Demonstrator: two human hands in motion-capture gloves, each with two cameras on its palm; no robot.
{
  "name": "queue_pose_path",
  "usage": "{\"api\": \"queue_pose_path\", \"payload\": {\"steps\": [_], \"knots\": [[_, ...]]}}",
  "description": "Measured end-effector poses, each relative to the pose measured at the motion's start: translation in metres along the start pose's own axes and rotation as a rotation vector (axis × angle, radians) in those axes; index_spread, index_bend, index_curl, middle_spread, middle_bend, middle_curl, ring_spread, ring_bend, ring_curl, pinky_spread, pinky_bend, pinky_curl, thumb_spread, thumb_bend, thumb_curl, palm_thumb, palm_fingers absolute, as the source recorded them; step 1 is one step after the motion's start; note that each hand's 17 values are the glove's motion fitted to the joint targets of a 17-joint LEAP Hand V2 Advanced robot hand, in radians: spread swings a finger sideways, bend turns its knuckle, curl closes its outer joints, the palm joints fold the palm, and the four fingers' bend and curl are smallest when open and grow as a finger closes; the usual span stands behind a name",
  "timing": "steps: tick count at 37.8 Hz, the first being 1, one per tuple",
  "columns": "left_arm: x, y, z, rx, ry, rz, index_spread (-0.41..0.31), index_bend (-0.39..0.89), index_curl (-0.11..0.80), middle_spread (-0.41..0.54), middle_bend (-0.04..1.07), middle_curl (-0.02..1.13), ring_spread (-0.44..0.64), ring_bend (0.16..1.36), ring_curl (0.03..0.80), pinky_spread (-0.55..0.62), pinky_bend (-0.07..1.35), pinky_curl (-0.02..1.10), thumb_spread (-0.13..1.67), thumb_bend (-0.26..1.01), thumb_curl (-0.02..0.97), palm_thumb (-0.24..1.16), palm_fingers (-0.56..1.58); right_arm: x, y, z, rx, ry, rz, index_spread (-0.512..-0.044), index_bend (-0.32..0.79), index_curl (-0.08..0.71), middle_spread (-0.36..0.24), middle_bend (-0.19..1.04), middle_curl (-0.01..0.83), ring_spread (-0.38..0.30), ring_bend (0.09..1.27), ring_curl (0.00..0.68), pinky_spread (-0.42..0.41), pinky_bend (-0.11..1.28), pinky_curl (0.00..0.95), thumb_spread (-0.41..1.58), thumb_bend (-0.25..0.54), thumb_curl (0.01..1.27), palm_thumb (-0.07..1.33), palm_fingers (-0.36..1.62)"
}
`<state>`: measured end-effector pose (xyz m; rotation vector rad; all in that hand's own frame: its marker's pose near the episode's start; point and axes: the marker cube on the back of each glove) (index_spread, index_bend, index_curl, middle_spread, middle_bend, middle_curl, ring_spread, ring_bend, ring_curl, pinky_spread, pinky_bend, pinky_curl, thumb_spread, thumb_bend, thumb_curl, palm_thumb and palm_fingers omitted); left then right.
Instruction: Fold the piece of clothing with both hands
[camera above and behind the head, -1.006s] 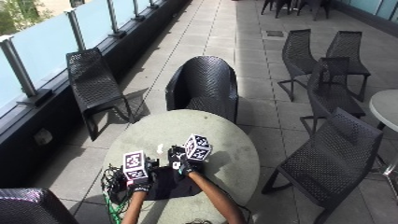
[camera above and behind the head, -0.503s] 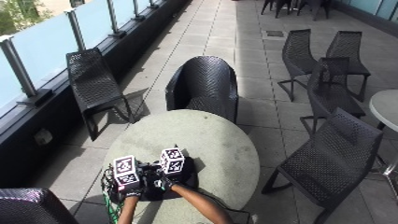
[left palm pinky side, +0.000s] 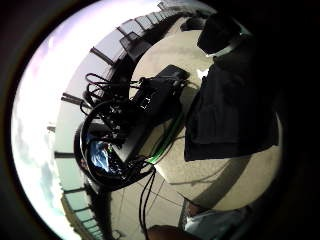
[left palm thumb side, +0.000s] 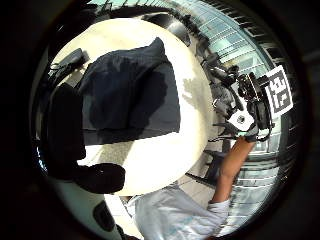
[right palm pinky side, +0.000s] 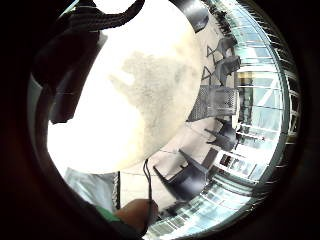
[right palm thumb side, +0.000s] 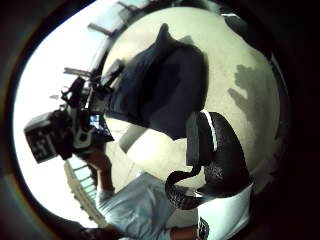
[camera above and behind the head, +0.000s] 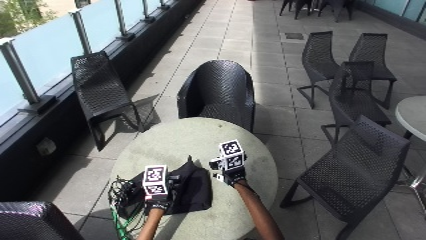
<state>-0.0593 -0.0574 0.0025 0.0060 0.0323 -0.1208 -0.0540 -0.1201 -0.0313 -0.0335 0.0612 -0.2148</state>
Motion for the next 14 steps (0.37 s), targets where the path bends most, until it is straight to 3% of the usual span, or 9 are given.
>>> {"api": "queue_pose_path", "payload": {"steps": [5,14], "knots": [[0.025,0.000,0.000,-0.017,-0.029,0.051,-0.090,0.13,0.293,-0.043,0.18,0.35,0.12,0.58,0.332,0.33,0.37,0.40,1.58,0.16,0.244,0.43,0.43,0.044,0.027,-0.018,0.114,0.038,0.193,-0.338,0.18,0.184,-0.116,0.33,0.438,-0.015,0.47,0.339,0.138,0.61,0.347,1.15,-0.013,0.48,0.68,0.39],[0.044,0.005,-0.009,-0.009,-0.012,0.076,-0.090,0.13,0.292,-0.037,0.18,0.35,0.13,0.59,0.334,0.33,0.38,0.40,1.57,0.15,0.244,0.41,0.41,0.065,0.047,-0.015,0.212,0.013,0.292,-0.346,0.15,0.226,-0.108,0.29,0.417,0.023,0.41,0.322,0.192,0.55,0.327,1.24,-0.013,0.44,0.66,0.39]]}}
